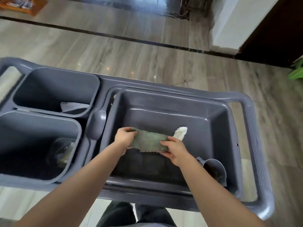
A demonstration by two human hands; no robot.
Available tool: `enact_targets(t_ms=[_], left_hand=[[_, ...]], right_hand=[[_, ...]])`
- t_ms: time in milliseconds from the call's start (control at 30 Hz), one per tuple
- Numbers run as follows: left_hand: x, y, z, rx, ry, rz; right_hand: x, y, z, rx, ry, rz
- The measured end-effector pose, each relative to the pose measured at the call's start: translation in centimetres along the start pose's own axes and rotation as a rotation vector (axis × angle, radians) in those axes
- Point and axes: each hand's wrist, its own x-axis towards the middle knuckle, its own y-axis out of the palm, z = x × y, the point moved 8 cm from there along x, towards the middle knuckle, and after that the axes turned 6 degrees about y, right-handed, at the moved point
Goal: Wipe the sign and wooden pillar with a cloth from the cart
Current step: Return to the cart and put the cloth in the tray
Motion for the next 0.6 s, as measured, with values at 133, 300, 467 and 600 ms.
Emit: enact_targets(t_ms=[133, 300, 467, 600], left_hand=[[2.4, 0.5, 1.6, 0.059, -0.077, -0.051], [3.6, 1.5, 3.4, 0.098, -0.138, -0.016], [2.6, 2.7, 2.8, -0.032, -0.255, 0.135], [2.0, 3.0, 1.7, -0.199, -0.316, 0.258]], right_hand=[[2.8, 0.4, -0.2, -0.034, 0.018, -0.082], [4.1, 1.4, -1.0, -0.117, 0.044, -0.141], [4.0, 2.3, -1.2, -0.186, 0.028, -0.135], [3.0, 2.9, -1.8, -0.128, 0.074, -0.154]])
